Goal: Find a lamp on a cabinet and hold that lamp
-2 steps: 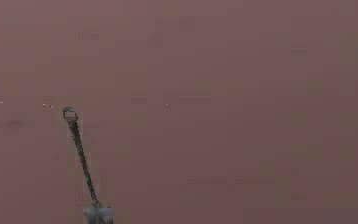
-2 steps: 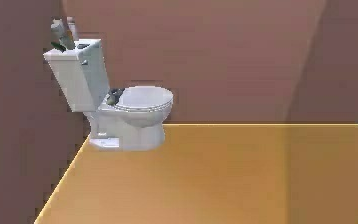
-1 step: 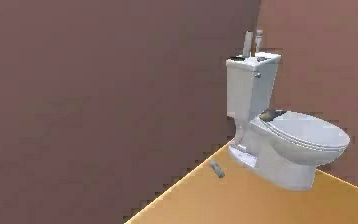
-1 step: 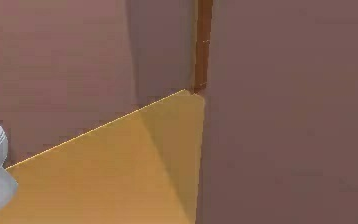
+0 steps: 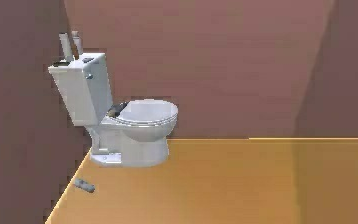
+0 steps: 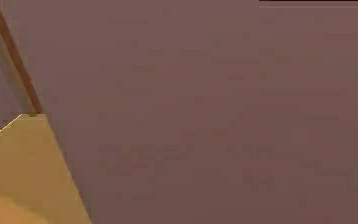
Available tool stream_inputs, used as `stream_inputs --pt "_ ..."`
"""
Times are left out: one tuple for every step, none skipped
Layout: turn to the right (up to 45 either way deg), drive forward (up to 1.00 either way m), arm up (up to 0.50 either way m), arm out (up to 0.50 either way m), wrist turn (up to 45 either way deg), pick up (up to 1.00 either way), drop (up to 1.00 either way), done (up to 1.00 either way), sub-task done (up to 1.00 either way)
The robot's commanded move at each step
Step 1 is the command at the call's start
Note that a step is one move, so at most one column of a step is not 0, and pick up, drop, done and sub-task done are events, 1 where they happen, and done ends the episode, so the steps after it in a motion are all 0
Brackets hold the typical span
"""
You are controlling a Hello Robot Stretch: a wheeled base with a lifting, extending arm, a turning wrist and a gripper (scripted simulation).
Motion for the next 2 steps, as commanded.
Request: stream_inputs --pt "18.0 0.00 0.00 0.00 0.0 0.00 0.00 0.00 0.00" --pt "0.0 0.60 0.00 0.00 0.0 0.00 0.00 0.00 0.00"
